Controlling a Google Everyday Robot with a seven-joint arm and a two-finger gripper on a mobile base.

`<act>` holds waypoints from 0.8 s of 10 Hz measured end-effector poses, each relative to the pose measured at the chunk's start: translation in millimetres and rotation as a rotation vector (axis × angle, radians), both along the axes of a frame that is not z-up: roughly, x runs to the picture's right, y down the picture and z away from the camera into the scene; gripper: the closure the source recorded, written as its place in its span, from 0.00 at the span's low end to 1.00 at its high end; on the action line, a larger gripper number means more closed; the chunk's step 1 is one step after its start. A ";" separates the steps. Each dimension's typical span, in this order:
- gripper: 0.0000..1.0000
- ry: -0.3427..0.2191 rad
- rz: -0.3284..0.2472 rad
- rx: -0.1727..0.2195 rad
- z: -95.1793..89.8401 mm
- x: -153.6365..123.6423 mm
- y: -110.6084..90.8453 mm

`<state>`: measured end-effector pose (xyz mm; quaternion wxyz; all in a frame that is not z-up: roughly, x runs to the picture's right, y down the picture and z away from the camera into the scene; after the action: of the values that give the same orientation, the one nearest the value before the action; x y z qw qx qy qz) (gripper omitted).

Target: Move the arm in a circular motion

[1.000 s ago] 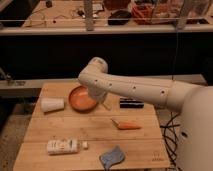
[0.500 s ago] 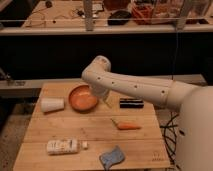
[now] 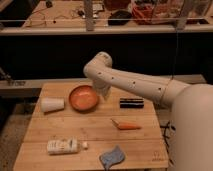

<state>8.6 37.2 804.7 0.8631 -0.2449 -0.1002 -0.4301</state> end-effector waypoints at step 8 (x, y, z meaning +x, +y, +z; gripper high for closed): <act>0.98 0.025 0.101 -0.009 19.3 45.2 -21.3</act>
<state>53.8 15.9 824.0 0.8839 -0.2486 -0.1036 -0.3825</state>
